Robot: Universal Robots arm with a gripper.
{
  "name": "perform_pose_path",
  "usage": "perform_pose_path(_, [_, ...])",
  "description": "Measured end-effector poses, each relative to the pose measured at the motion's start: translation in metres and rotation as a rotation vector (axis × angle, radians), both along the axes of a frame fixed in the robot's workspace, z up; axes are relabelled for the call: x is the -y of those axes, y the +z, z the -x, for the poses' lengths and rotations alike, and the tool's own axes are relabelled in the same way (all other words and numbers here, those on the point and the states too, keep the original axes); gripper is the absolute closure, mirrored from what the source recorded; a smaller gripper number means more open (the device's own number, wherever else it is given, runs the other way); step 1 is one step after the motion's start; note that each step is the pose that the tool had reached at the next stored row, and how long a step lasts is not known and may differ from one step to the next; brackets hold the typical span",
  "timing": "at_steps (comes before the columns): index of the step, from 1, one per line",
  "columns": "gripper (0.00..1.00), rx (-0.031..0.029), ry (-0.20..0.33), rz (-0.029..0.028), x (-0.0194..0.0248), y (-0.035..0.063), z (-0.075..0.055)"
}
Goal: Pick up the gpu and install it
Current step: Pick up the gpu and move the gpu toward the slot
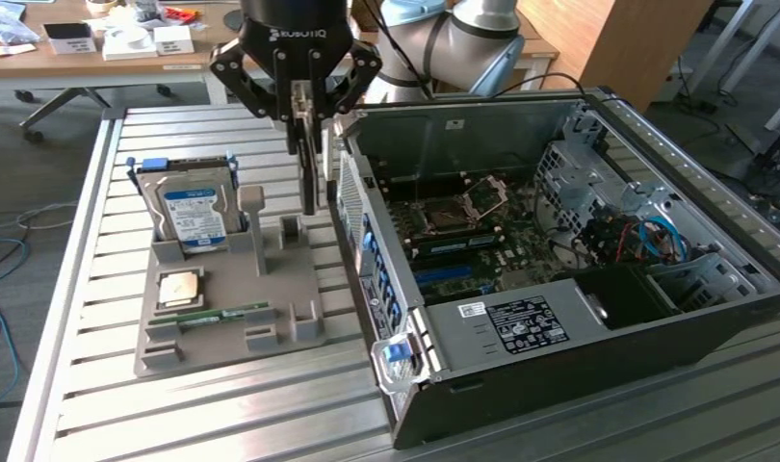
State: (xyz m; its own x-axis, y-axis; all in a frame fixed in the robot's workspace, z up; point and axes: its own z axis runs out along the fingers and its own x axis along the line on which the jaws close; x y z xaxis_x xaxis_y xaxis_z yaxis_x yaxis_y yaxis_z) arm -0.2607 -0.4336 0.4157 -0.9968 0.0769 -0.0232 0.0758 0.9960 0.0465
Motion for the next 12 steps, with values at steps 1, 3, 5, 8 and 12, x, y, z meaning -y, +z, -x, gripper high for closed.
perform_pose_path(1, [0.73,0.0,0.0,0.0,0.0,0.0002,-0.002])
perform_pose_path(3, [0.73,0.0,0.0,0.0,0.0,0.0007,-0.005])
perform_pose_path(5, [0.73,0.0001,0.0,-0.0001,0.0,0.0014,-0.009])
perform_pose_path(8, [0.73,0.0,0.0,0.0,0.0,0.0023,-0.014])
perform_pose_path(12, [0.73,0.0001,0.0,-0.0002,0.0,0.0031,-0.022])
